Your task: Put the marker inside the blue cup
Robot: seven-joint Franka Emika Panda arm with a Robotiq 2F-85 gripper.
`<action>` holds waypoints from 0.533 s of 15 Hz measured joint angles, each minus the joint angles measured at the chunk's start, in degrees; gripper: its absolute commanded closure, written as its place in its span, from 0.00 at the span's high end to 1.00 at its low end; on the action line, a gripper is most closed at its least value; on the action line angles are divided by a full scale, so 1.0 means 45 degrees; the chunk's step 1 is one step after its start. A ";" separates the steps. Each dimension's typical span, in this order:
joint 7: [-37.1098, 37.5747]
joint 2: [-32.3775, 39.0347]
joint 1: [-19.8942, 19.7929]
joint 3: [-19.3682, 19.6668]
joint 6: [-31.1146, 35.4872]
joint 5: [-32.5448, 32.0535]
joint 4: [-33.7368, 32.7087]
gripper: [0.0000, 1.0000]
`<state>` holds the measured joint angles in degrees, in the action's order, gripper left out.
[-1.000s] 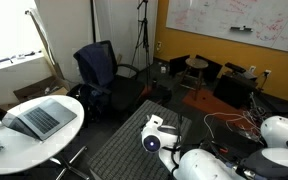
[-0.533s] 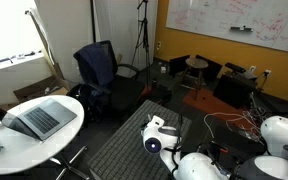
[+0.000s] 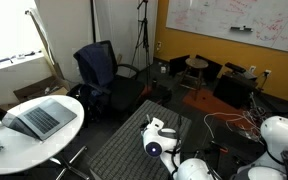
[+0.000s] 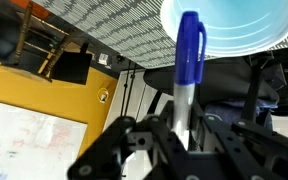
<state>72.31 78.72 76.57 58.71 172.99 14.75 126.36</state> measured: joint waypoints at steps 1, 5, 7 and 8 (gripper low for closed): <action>0.0002 0.0117 0.0025 -0.0005 0.0011 0.0047 -0.0074 0.05; 0.0004 0.0494 0.0093 -0.0013 0.0065 0.0085 -0.0371 0.05; 0.0005 0.0653 0.0099 -0.0024 0.0079 0.0111 -0.0496 0.05; 0.0005 0.0713 0.0092 -0.0057 0.0080 0.0121 -0.0553 0.05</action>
<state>72.33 81.93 76.98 58.45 173.35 15.29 123.87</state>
